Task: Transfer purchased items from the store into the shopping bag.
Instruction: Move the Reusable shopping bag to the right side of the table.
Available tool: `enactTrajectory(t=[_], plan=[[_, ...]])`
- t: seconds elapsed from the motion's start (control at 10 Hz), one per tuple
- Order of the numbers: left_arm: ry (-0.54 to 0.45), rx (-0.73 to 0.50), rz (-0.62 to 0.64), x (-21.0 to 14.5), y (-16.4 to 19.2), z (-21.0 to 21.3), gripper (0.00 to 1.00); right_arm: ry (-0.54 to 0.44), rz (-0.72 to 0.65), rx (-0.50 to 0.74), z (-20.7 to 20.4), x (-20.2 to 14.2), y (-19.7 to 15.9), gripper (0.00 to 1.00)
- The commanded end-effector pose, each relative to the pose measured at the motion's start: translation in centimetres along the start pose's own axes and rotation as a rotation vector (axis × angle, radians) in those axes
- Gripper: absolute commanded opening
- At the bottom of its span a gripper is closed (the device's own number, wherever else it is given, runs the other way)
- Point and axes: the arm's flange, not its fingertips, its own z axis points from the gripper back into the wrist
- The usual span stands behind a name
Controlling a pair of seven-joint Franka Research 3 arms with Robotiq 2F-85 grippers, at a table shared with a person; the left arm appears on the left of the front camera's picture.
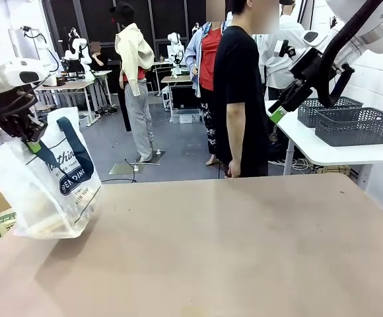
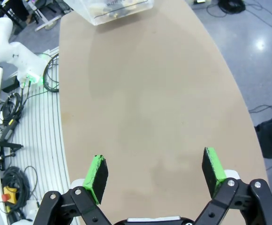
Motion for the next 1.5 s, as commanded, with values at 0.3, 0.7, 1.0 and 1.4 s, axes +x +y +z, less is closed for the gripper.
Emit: enactTrajectory(t=[0.3, 0.7, 1.0, 1.4], plan=[[0.001, -0.003, -0.028, 0.4, -0.2, -0.4, 0.00, -0.001, -0.001, 0.002, -0.1, 0.1, -0.1, 1.00], [-0.048, 0.072, -0.009, 1.2, 1.8, -1.3, 0.00, -0.001, -0.001, 0.002, -0.1, 0.1, -0.1, 1.00], [-0.053, 0.084, 0.004, 0.7, 4.7, -2.4, 0.00, -0.001, -0.001, 0.002, -0.1, 0.1, -0.1, 1.00], [-0.048, 0.118, 0.030, -0.3, 7.1, -3.7, 0.00, -0.001, -0.001, 0.002, -0.1, 0.1, -0.1, 1.00]])
